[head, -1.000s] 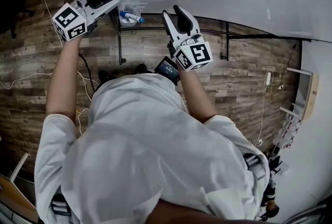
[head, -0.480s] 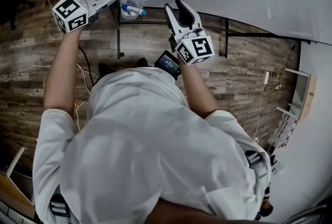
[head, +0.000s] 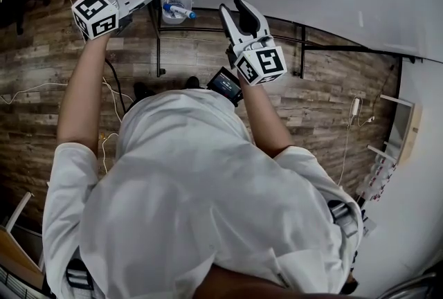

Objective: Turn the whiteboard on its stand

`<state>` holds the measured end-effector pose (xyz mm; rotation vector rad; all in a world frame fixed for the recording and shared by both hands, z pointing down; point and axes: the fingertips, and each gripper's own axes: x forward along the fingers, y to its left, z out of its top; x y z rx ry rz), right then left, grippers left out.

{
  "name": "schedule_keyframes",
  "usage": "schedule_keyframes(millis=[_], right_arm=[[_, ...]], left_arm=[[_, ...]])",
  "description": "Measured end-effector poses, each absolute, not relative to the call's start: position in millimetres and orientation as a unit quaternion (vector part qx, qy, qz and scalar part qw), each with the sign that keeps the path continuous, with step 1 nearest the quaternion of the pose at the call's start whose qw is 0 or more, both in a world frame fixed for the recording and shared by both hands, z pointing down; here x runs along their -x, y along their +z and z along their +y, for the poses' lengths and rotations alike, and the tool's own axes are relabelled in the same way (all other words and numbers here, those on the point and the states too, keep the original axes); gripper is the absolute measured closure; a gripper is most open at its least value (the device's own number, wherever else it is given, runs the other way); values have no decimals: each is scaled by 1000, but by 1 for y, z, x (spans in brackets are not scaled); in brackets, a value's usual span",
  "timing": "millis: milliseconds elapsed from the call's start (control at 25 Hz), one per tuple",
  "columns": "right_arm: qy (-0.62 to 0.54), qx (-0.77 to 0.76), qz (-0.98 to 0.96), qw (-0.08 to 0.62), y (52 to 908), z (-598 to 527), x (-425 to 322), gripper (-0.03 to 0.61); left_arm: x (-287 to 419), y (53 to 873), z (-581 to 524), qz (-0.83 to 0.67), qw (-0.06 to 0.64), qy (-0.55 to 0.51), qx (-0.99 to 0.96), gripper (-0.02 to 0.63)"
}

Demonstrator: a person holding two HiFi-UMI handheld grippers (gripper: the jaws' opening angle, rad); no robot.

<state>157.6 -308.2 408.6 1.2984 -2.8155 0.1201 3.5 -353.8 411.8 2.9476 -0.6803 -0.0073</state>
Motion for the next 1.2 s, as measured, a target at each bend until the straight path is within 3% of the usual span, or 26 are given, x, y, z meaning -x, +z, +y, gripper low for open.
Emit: schedule_keyframes(millis=[1200], right_arm=[[52,-392,-918,1,400,-312,-144,436]], left_arm=[[-5,399,-348,-231,59,9,-971,429]])
